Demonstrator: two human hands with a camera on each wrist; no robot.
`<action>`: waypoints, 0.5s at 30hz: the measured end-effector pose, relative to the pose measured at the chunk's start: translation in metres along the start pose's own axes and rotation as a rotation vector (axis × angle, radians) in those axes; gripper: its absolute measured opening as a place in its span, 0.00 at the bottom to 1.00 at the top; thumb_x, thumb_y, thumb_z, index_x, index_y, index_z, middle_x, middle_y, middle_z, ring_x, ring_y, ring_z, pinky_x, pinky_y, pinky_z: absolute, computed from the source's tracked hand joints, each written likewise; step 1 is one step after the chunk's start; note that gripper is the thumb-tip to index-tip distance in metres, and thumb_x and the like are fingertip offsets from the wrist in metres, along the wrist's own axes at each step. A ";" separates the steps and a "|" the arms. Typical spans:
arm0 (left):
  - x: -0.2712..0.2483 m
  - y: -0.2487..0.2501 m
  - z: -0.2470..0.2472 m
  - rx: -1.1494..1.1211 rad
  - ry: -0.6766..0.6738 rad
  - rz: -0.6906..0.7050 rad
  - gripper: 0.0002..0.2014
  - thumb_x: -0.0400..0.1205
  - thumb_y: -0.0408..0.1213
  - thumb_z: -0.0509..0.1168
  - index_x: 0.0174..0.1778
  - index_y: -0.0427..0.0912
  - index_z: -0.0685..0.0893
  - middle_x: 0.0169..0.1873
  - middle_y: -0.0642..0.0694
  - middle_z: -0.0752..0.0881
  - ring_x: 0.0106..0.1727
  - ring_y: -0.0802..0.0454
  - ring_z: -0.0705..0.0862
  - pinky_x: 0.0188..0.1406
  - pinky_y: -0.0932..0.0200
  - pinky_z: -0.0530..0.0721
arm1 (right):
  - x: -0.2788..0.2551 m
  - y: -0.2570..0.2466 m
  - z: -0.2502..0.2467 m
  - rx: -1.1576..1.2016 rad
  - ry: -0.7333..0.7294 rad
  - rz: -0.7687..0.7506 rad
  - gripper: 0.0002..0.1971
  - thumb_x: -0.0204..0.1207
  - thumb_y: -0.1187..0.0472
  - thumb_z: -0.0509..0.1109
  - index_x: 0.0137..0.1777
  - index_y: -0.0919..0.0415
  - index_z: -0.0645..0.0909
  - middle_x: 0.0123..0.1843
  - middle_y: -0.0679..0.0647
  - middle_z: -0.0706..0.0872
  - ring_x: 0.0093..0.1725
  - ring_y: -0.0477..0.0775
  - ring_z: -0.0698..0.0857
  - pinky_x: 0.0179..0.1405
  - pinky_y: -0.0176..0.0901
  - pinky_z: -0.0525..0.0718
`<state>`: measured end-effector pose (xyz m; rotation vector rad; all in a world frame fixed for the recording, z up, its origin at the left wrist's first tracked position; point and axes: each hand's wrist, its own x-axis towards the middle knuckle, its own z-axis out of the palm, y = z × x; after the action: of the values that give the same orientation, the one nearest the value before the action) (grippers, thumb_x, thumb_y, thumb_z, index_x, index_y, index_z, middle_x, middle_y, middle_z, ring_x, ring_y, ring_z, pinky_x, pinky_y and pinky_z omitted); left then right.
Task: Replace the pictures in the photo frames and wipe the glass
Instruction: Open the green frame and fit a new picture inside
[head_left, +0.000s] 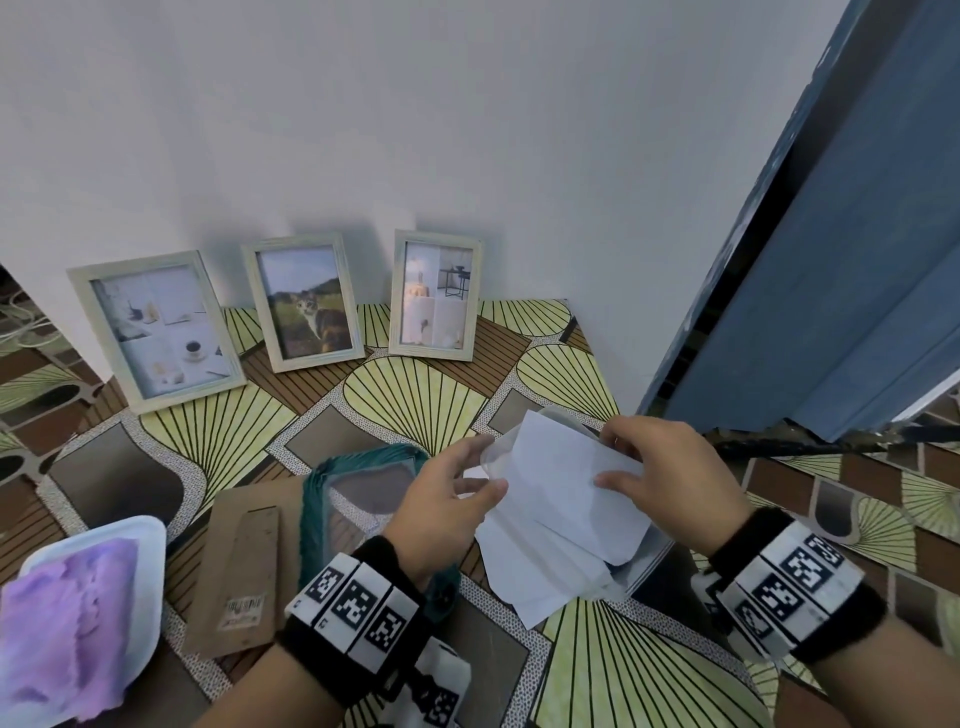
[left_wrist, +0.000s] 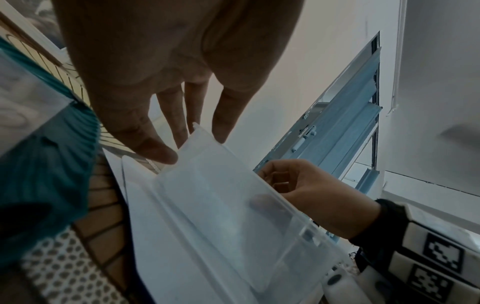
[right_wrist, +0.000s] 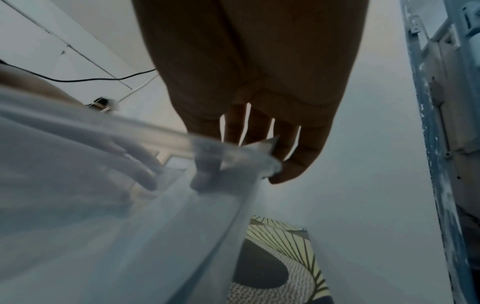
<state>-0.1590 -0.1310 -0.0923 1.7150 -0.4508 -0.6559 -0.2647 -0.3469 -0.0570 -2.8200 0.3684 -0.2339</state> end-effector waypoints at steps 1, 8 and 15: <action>0.000 0.000 0.000 -0.004 0.002 0.000 0.23 0.84 0.33 0.68 0.75 0.52 0.75 0.64 0.62 0.82 0.59 0.55 0.86 0.43 0.63 0.84 | -0.001 0.001 0.001 0.011 0.006 0.001 0.12 0.71 0.52 0.80 0.46 0.47 0.78 0.42 0.39 0.82 0.41 0.43 0.81 0.41 0.41 0.82; 0.000 -0.001 0.000 -0.002 0.007 0.001 0.22 0.83 0.32 0.69 0.73 0.52 0.76 0.65 0.59 0.82 0.58 0.54 0.86 0.39 0.67 0.83 | -0.004 0.003 0.000 -0.002 0.058 0.028 0.11 0.81 0.57 0.70 0.59 0.50 0.74 0.41 0.48 0.85 0.36 0.49 0.81 0.32 0.43 0.78; 0.000 0.000 -0.002 0.032 0.011 0.023 0.21 0.83 0.34 0.69 0.70 0.55 0.77 0.63 0.61 0.83 0.58 0.58 0.85 0.44 0.64 0.86 | -0.010 -0.009 -0.014 0.093 0.087 0.044 0.03 0.85 0.57 0.64 0.51 0.49 0.71 0.42 0.48 0.84 0.40 0.50 0.82 0.37 0.51 0.81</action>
<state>-0.1576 -0.1293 -0.0916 1.7403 -0.4745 -0.6258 -0.2749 -0.3390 -0.0422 -2.7131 0.4269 -0.3562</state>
